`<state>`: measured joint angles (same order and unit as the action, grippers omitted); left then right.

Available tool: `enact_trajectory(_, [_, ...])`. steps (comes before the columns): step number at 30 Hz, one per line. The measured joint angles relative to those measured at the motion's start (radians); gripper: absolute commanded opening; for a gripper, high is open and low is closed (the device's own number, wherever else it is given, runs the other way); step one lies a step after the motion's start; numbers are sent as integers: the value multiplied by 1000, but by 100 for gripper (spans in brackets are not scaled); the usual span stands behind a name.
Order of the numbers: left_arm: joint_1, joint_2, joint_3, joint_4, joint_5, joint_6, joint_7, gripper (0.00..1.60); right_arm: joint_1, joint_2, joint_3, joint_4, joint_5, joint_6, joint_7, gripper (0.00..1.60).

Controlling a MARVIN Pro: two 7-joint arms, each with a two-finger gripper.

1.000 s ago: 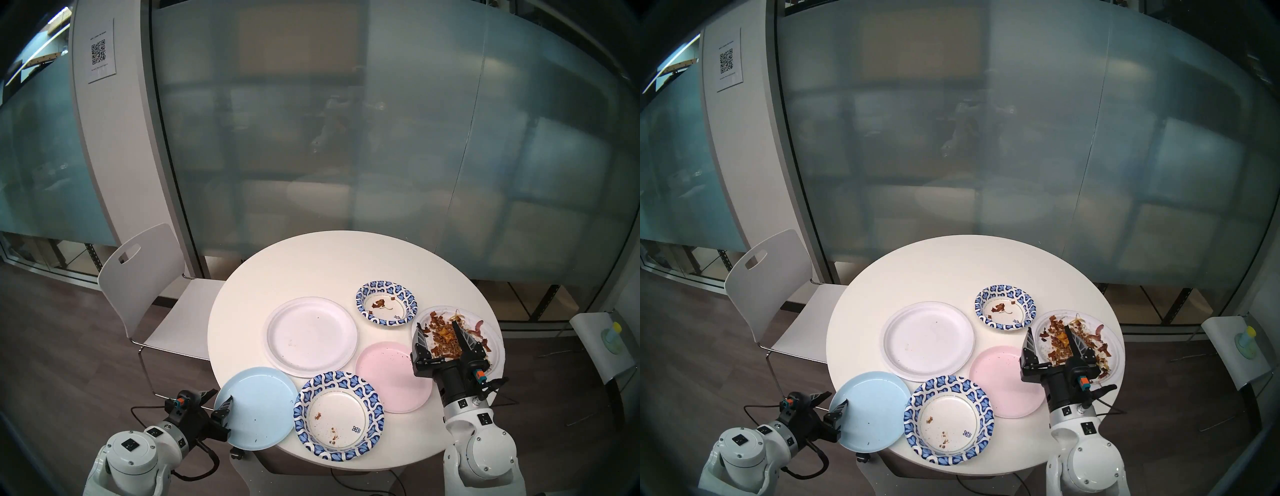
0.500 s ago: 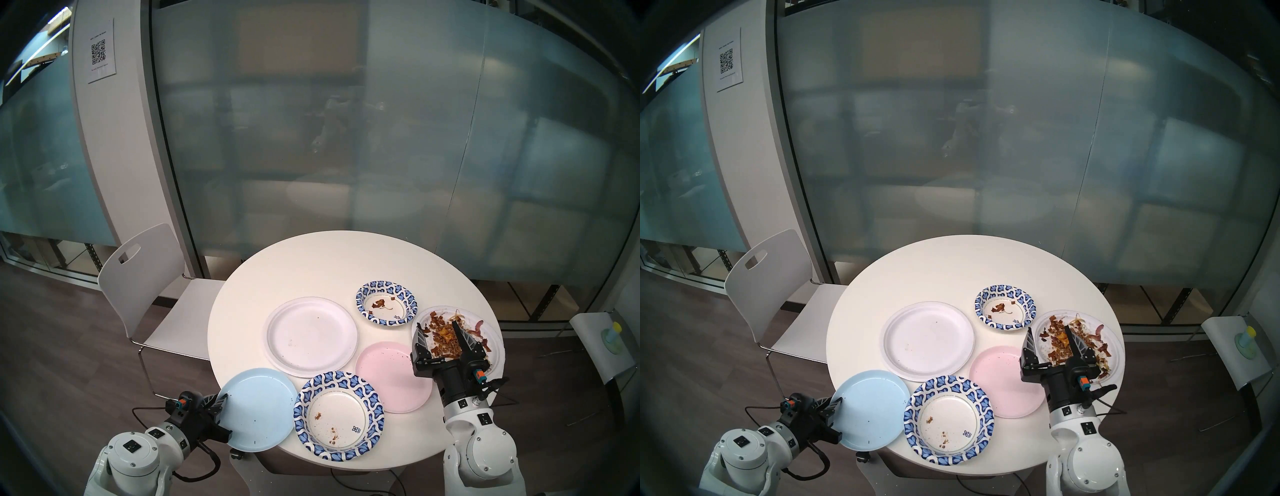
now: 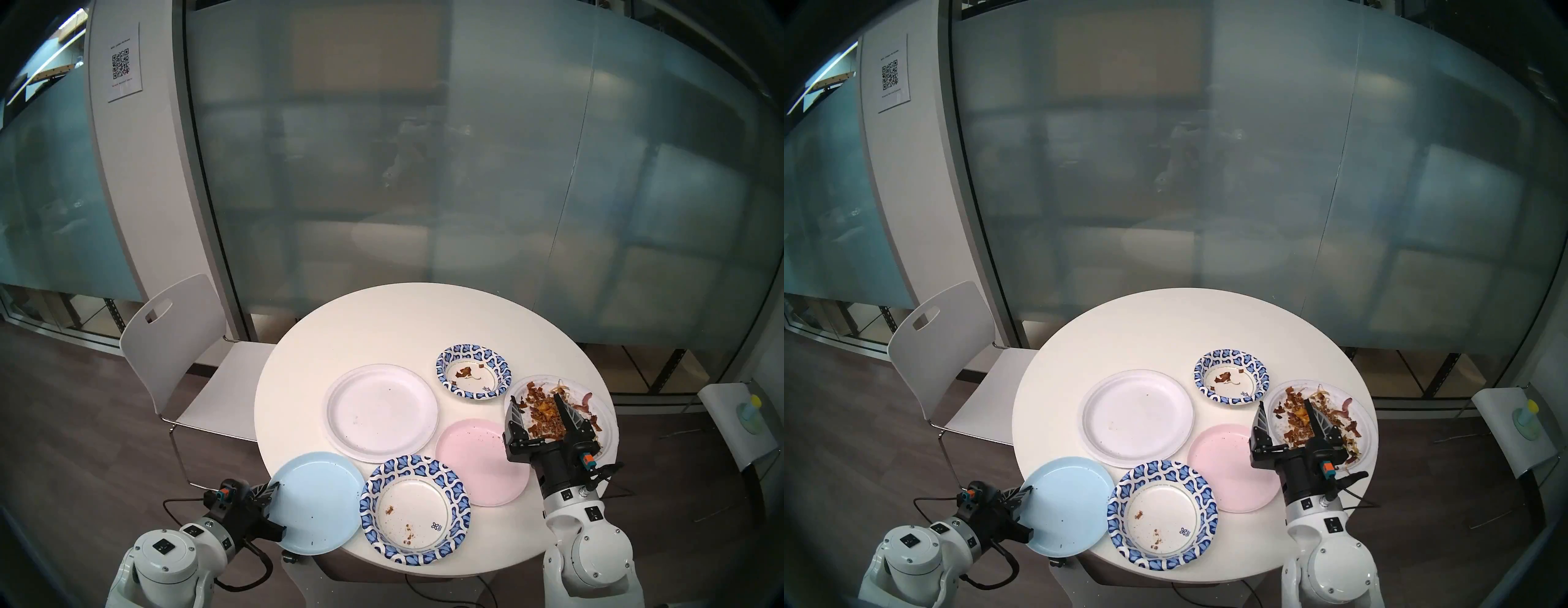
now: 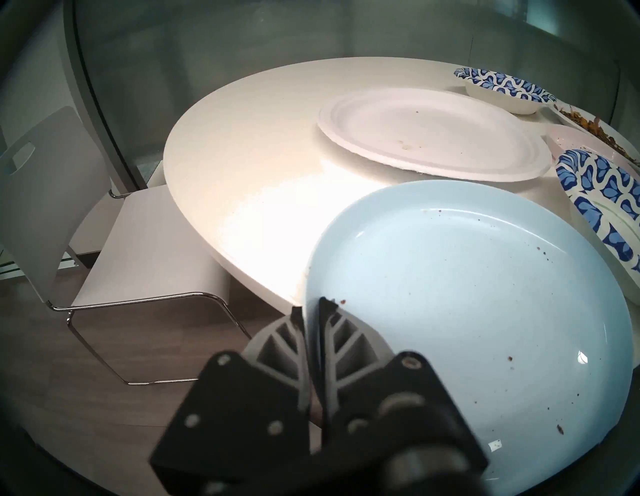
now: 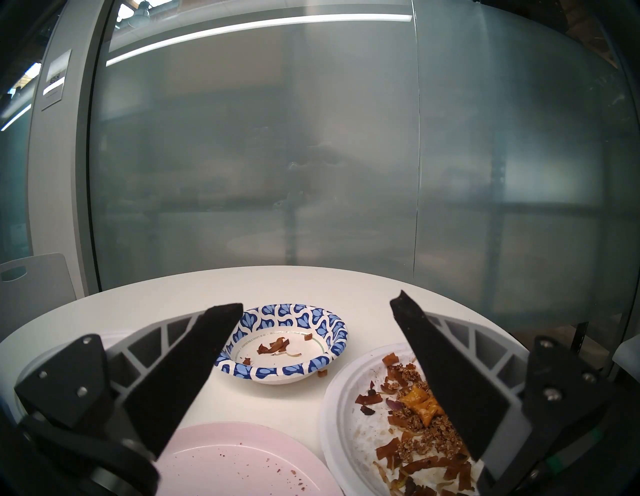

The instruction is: Stack the plates into one stack

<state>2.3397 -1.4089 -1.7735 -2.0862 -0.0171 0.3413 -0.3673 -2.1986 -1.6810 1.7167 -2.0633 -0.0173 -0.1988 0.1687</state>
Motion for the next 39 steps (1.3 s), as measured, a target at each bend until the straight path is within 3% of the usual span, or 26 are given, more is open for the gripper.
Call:
enact_trajectory(14, [-44, -23, -57, -9, -66, 75, 10, 0, 0, 0, 0, 0, 0, 0, 0, 160])
enact_trajectory(39, [-84, -67, -201, 25, -244, 228, -69, 0, 0, 0, 0, 0, 0, 0, 0, 160])
